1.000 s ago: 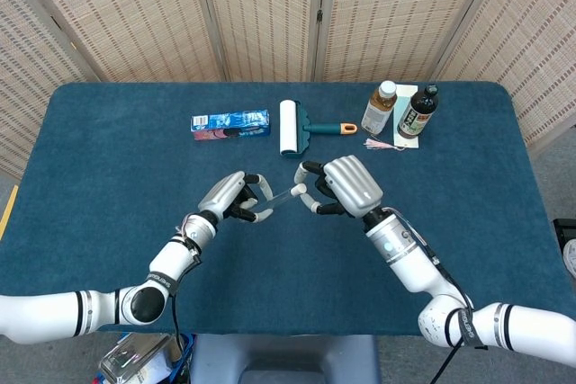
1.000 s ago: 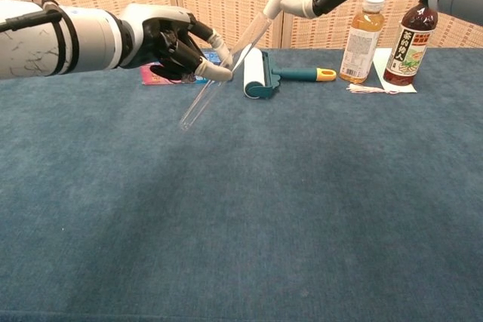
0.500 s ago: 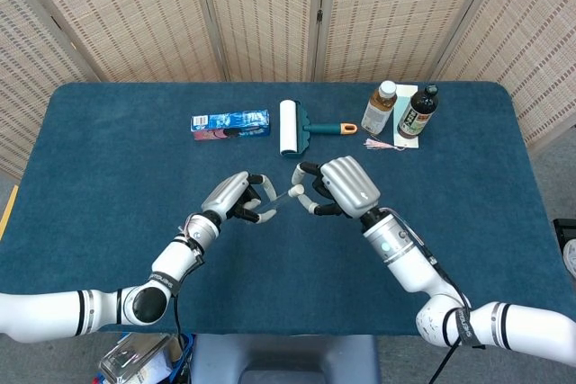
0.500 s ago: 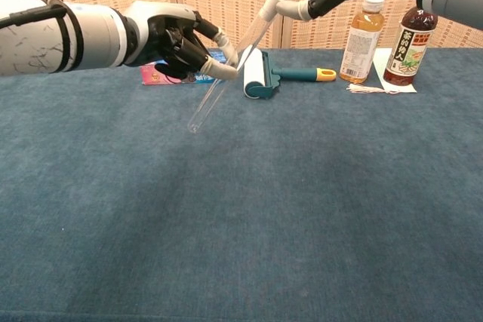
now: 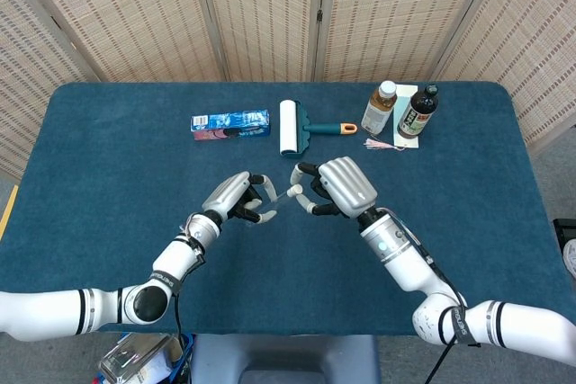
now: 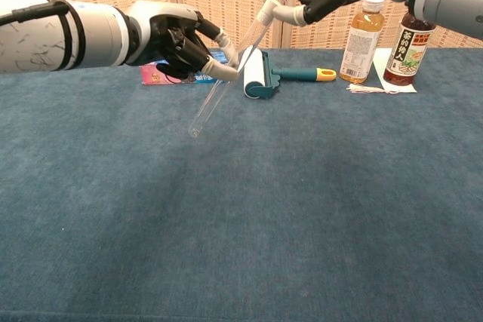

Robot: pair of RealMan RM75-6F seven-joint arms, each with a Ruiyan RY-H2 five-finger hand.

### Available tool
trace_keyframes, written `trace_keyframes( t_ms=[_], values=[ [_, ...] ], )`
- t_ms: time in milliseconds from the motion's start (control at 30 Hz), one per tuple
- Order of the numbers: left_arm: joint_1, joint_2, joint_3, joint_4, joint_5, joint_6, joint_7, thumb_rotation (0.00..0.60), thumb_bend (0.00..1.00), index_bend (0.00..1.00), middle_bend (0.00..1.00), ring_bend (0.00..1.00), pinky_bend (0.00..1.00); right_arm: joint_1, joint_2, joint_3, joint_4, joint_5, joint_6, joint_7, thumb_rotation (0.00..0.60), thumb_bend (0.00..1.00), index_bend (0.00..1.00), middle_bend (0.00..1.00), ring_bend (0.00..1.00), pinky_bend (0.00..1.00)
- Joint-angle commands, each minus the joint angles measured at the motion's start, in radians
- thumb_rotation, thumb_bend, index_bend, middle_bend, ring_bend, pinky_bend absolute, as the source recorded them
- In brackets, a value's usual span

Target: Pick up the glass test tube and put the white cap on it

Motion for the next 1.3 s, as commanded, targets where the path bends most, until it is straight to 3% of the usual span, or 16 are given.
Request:
trace_keyframes(
  t_ms=[33,433,567,633,800,1133,1300],
  values=[
    [-0.001,0.0,0.001,0.001,-0.001,-0.001,0.0,0.6,0.46,0.67,1.0,1.0,1.0,0.001,-0.003,0.0,0.003,0.0,0.0,0.002,0.6,0.58,0.68,1.0,1.0,1.0],
    [-0.003,0.004,0.005,0.004,-0.006,-0.004,-0.005,0.6,0.45,0.67,1.0,1.0,1.0,0.004,-0.005,-0.004,0.008,0.0,-0.004,0.004,0.6,0.58,0.68,1.0,1.0,1.0],
    [-0.003,0.005,0.009,0.007,-0.006,-0.005,-0.006,0.6,0.45,0.67,1.0,1.0,1.0,0.001,-0.003,-0.004,0.007,0.004,-0.002,0.007,0.6,0.45,0.67,1.0,1.0,1.0],
    [-0.002,0.006,0.01,0.009,-0.006,-0.007,-0.007,0.6,0.46,0.67,1.0,1.0,1.0,0.0,-0.002,-0.003,0.005,0.004,0.0,0.009,0.6,0.33,0.63,1.0,1.0,1.0],
    [-0.003,0.007,0.011,0.012,-0.005,-0.008,-0.008,0.6,0.45,0.67,1.0,1.0,1.0,-0.002,0.0,-0.003,0.005,0.006,0.0,0.014,0.6,0.19,0.55,1.0,1.0,1.0],
    [-0.003,0.016,0.02,0.011,-0.006,-0.008,-0.001,0.6,0.46,0.67,1.0,1.0,1.0,-0.007,0.004,-0.005,0.004,0.004,0.001,0.026,0.6,0.09,0.51,1.0,1.0,1.0],
    [-0.007,0.025,0.055,0.028,0.007,-0.002,0.044,0.6,0.46,0.67,1.0,1.0,1.0,-0.024,0.027,-0.003,-0.01,-0.007,0.017,0.045,0.6,0.08,0.5,1.0,1.0,1.0]
  ],
)
